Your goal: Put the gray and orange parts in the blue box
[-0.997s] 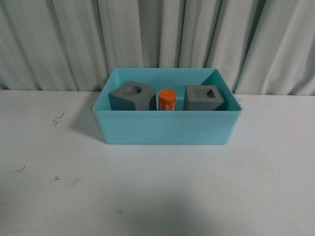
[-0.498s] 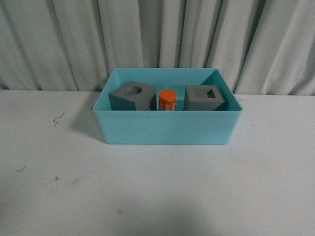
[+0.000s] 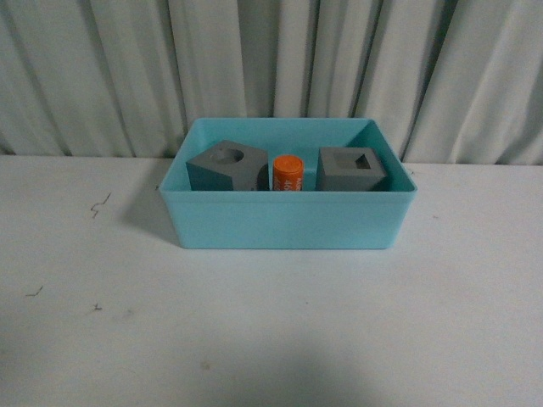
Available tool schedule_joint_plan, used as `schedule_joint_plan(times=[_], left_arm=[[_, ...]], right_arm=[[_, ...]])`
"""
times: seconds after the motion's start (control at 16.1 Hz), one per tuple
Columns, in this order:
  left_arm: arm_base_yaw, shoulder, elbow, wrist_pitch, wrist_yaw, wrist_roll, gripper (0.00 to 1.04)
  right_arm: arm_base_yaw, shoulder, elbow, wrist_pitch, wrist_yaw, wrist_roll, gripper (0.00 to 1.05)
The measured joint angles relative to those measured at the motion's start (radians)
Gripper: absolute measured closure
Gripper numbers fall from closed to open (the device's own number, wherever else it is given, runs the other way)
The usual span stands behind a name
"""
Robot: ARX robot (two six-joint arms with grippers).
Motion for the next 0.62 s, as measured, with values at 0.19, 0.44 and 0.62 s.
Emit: schedule_joint_plan(times=[0.19, 0.44, 0.62], left_arm=[[0.0, 0.0, 0.0, 0.0, 0.0, 0.0, 0.07], [0.0, 0.0, 0.0, 0.0, 0.0, 0.0, 0.07], [0.0, 0.0, 0.0, 0.0, 0.0, 0.0, 0.07]], right_arm=[[0.0, 0.0, 0.0, 0.0, 0.0, 0.0, 0.32], [0.0, 0.0, 0.0, 0.0, 0.0, 0.0, 0.06], [0.0, 0.0, 0.0, 0.0, 0.0, 0.0, 0.06]])
